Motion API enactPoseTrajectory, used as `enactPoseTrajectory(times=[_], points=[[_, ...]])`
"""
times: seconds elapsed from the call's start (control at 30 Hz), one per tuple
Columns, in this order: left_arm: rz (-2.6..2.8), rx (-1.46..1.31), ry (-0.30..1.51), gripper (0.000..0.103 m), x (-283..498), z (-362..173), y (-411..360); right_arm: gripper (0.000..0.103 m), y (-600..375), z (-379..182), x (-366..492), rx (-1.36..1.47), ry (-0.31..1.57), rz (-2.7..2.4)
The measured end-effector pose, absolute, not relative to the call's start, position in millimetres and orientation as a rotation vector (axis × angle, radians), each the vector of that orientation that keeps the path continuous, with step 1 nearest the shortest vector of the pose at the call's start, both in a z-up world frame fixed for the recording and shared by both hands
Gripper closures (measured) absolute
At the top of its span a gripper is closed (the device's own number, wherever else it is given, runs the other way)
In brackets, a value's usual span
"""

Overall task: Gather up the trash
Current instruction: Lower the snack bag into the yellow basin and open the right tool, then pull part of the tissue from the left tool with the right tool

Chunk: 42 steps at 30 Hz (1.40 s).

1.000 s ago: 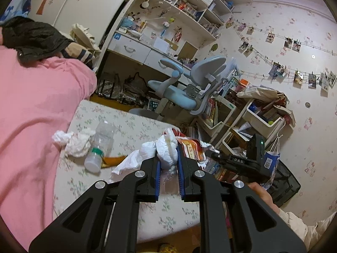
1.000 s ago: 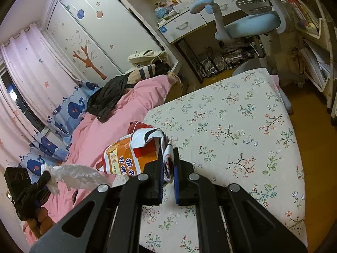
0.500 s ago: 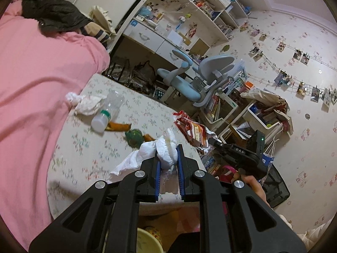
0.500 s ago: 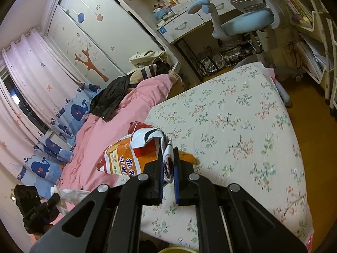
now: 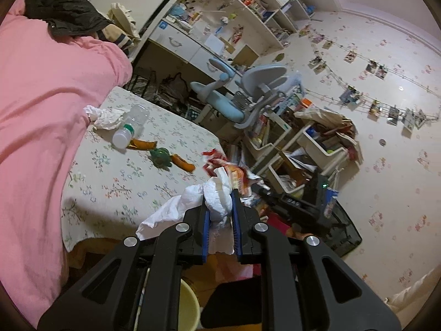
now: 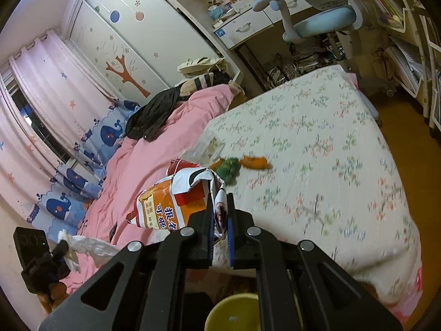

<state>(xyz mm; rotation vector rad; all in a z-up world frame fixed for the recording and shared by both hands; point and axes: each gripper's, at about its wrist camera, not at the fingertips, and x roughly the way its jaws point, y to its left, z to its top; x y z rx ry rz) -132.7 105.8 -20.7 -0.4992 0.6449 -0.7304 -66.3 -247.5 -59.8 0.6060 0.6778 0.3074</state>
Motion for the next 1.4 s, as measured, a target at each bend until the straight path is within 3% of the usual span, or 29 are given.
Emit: enactPoseTrajectory(times=[0.3, 0.7, 0.8, 0.93, 1.2, 1.33, 1.4], points=[[-0.794, -0.463, 0.643, 0.09, -170.4, -8.0, 110.2, 0.095, -225.3, -68.0, -92.2, 0.509, 0.735, 0.326], [-0.823, -0.438, 0.64, 0.09, -186.7, 0.9, 107.4, 0.094, -157.2, -95.5, -111.5, 0.169, 0.951, 0.44], [-0.825, -0.433, 0.644, 0.09, -187.2, 1.3, 105.2, 0.088, -134.4, -114.5, -114.7, 0.07, 1.056, 0.496], [-0.825, -0.428, 0.651, 0.09, -188.6, 0.6, 103.5, 0.047, -116.3, -124.0, -120.2, -0.069, 1.086, 0.493], [-0.827, -0.413, 0.68, 0.09, -187.5, -7.0, 95.3, 0.044, -129.6, -98.0, -130.2, -0.005, 0.936, 0.518], [-0.836, -0.407, 0.697, 0.09, -188.3, -11.1, 88.6, 0.033, -123.5, -70.9, -145.7, 0.005, 0.768, 0.587], [-0.844, -0.402, 0.705, 0.09, -189.0, -13.1, 85.0, 0.033, -123.9, -61.7, -150.0, 0.01, 0.705, 0.59]])
